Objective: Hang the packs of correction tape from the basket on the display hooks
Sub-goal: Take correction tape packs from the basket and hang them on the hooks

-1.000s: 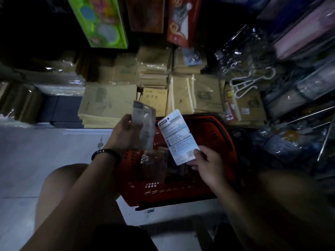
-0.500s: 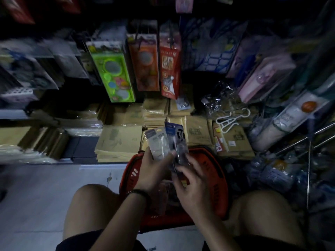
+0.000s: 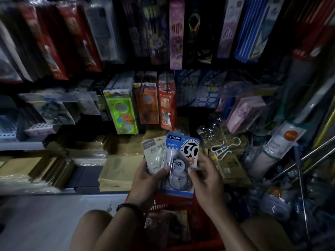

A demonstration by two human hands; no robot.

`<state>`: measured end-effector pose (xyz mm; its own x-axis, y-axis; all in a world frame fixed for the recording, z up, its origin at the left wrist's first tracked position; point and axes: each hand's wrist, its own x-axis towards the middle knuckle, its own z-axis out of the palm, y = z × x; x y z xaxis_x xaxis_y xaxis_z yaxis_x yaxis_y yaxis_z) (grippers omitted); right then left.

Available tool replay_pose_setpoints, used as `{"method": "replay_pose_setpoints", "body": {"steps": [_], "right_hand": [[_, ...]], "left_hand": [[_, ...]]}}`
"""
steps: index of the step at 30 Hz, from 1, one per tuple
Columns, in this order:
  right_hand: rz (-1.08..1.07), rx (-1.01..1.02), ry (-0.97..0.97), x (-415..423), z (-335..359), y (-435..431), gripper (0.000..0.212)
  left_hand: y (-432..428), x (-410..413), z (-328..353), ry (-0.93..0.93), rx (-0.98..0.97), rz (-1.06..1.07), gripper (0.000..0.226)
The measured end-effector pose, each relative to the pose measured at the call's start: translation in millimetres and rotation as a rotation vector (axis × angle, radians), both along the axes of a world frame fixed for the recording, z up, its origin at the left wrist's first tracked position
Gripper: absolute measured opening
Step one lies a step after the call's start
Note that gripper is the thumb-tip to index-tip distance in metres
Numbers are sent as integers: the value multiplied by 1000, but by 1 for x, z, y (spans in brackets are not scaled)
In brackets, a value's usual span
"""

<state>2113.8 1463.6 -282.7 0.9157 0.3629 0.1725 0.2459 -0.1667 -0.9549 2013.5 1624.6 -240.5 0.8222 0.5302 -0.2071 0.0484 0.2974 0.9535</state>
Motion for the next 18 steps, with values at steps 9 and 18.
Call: {"method": "replay_pose_setpoints", "body": {"steps": [9, 18], "right_hand": [[68, 72, -19, 14, 66, 1, 104], [0, 145, -207, 59, 161, 2, 85]], "left_hand": [[0, 19, 66, -103, 40, 4, 46], [20, 38, 156, -268, 48, -19, 46]]}}
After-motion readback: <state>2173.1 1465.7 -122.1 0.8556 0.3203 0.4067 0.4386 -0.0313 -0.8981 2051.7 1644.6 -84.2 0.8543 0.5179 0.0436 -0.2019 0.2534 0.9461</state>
